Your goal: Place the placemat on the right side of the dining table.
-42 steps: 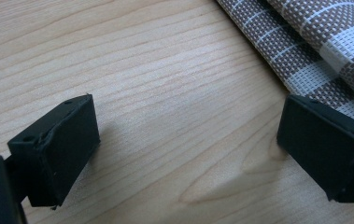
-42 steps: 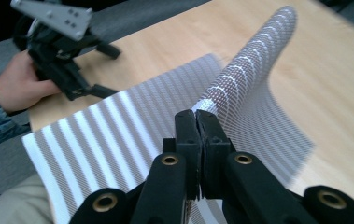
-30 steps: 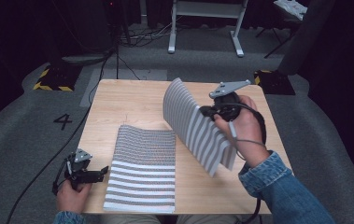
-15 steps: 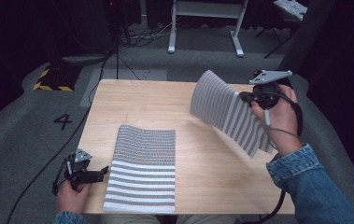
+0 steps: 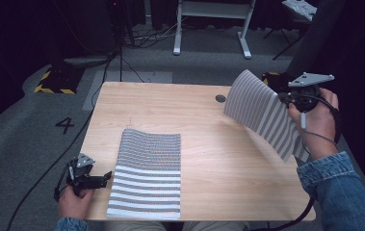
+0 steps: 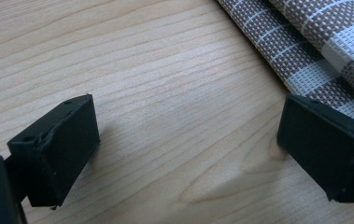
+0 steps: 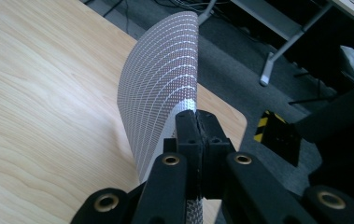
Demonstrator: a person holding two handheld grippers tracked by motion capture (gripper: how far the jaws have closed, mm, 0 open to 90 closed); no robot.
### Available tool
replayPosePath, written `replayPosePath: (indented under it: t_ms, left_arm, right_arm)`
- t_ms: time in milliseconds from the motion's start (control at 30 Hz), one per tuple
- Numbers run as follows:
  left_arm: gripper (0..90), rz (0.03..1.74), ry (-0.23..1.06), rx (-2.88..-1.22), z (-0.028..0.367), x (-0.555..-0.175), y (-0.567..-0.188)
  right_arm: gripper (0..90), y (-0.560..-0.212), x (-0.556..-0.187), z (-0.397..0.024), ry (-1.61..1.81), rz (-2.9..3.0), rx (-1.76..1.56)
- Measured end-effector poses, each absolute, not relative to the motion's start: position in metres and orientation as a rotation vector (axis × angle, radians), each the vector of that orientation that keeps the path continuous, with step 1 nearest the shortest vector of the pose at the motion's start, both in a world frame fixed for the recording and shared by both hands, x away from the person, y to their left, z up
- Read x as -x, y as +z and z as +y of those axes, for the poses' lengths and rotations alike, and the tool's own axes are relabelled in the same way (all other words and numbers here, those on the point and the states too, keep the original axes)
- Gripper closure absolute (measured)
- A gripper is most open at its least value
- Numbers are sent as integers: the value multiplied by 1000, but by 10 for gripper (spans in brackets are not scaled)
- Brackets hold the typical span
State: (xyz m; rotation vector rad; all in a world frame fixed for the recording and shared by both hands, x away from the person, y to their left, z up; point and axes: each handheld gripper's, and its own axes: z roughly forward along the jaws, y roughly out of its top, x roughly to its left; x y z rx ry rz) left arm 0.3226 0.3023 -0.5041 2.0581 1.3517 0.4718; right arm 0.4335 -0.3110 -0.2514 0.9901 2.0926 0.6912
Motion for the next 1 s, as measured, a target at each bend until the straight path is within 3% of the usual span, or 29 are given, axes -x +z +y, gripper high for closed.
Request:
replayPosePath:
  t_ms: [300,667,967,1000]
  left_arm:
    - [58,1352,474,-2056,302,-322,-504]
    - [58,1355,476,-2055,302,-322,-504]
    - [58,1356,476,-2055,302,-322,-504]
    - [58,1357,479,-2054,302,-322,-504]
  right_arm:
    - [894,-272,-432,-323,669,2092,-1009]
    - [876,-299,-413,-301,852,2189,-978]
    - [597,-324,-411,-285,848,2303,-1040]
    - [501,-335,-413,-285,815,2320,-1063]
